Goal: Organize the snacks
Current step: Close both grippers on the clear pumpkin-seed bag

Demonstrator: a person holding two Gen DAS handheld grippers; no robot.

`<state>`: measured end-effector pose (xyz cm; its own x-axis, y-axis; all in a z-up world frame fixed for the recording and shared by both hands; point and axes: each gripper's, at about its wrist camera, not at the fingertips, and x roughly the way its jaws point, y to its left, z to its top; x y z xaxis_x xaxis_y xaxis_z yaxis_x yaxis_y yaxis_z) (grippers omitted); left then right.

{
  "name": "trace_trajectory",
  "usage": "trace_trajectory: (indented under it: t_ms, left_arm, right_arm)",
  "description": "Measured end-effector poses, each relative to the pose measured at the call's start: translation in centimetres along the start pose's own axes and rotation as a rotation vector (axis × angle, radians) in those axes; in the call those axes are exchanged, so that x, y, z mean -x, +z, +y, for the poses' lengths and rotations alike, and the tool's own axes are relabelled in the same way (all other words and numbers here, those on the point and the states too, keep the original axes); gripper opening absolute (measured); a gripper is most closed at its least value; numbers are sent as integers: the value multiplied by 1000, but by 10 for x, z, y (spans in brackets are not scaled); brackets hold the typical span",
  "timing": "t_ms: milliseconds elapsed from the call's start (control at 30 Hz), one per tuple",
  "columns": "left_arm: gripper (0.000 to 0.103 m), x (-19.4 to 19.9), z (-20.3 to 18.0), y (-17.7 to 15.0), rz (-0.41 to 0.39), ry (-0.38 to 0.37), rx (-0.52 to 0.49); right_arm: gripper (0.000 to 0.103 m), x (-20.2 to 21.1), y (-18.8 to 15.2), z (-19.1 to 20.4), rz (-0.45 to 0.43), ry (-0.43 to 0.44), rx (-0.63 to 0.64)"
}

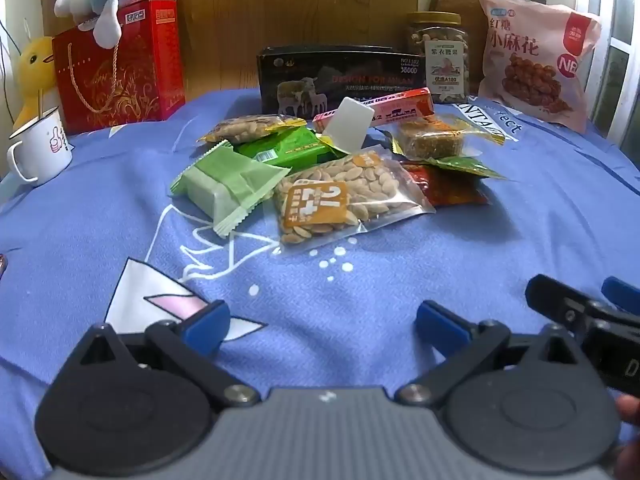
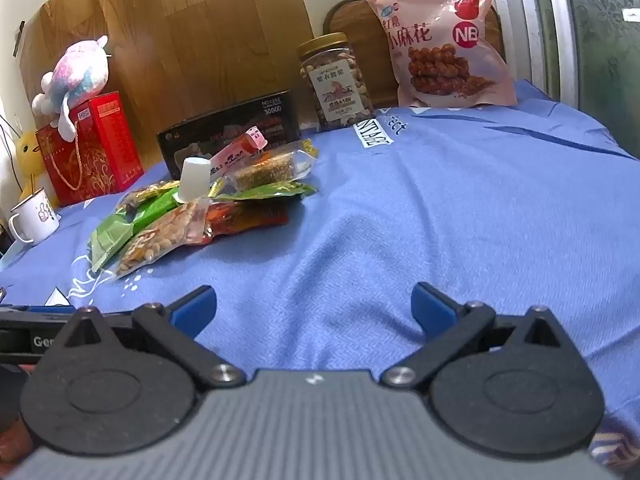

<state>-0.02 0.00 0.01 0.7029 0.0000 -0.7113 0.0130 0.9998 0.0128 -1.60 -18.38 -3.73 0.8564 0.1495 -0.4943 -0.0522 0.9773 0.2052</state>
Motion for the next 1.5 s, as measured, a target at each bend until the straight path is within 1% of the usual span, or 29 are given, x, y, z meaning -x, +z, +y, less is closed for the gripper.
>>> trace_trajectory:
  t_ms: [167, 233, 367, 400, 433, 467, 500, 533, 567, 600, 633, 667, 700, 733, 800, 867, 900, 933, 1000, 1067, 1100, 1133, 1233, 1267, 1300, 1367, 1400, 1500]
  left_arm:
    - [103, 1, 0, -3, -24, -17, -9]
    - [103, 10, 7, -6, -55, -61, -6]
    - [103, 19, 23, -18, -117, -129, 39]
    - [103, 22, 29, -21, -132, -156, 62]
    - [103, 24, 35, -21, -135, -181, 84]
    - [103, 28, 43, -20, -136, -205, 104]
    - [103, 29, 48, -17, -133, -217, 114]
    - [102, 30, 55, -13, -134, -222, 115]
    - [99, 32, 61, -9, -142, -224, 116]
    - [94, 33, 66, -3, -149, -225, 118]
    - [92, 33, 73, 3, -153, -237, 128]
    - [87, 32, 78, 8, -151, -258, 141]
    - [82, 29, 84, 12, -147, -289, 160]
    - [79, 27, 88, 16, -139, -317, 179]
    - [74, 21, 95, 21, -123, -378, 219]
    - [71, 16, 99, 21, -114, -433, 254]
    - [69, 13, 101, 21, -105, -456, 268]
    - [68, 9, 102, 22, -94, -474, 281]
    - [67, 1, 104, 22, -73, -487, 305]
    - [67, -3, 107, 20, -64, -517, 329]
    - [67, -5, 109, 20, -59, -543, 339]
    - [67, -7, 110, 20, -51, -571, 348]
    - [69, -12, 103, 20, -25, -633, 344]
    - [73, -13, 100, 20, -21, -635, 331]
    - [75, -15, 96, 22, -18, -619, 315]
    - [75, -18, 94, 24, -26, -589, 297]
    - [75, -19, 95, 27, -28, -582, 298]
    - [75, -26, 103, 37, -19, -573, 318]
  right_arm:
    - [103, 1, -5, -1, -17, 9, -5]
    - [103, 3, -4, -6, -26, 20, -11]
    - [103, 10, -4, -9, -50, 50, -47]
    - [96, 13, -2, -12, -56, 64, -57]
    - [80, 11, -3, -12, -65, 84, -65]
    - [72, 11, -2, -11, -65, 96, -56]
    - [62, 10, 0, -9, -60, 108, -42]
    - [56, 7, 3, -5, -47, 135, -21]
    - [52, 5, 6, -1, -29, 171, 1]
    - [44, 1, 10, 5, -8, 211, 20]
    - [42, -4, 13, 9, 10, 246, 31]
    - [42, -10, 19, 14, 28, 282, 35]
    - [42, -17, 24, 19, 49, 320, 33]
    - [42, -26, 30, 24, 76, 346, 22]
    - [42, -45, 42, 28, 122, 377, -50]
    - [42, -63, 48, 28, 172, 444, -137]
    - [39, -72, 50, 29, 197, 451, -161]
    - [28, -79, 51, 31, 219, 452, -177]
    - [25, -82, 52, 29, 249, 470, -212]
    - [22, -73, 51, 21, 259, 501, -246]
    - [14, -65, 49, 16, 259, 507, -247]
    - [9, -56, 46, 10, 260, 516, -243]
    - [9, -26, 33, -8, 248, 525, -224]
    - [10, -18, 28, -14, 245, 514, -214]
    - [13, -13, 25, -19, 247, 502, -212]
    - [14, -12, 25, -27, 260, 512, -239]
    - [18, -16, 27, -30, 262, 526, -263]
    - [34, -29, 35, -30, 266, 547, -305]
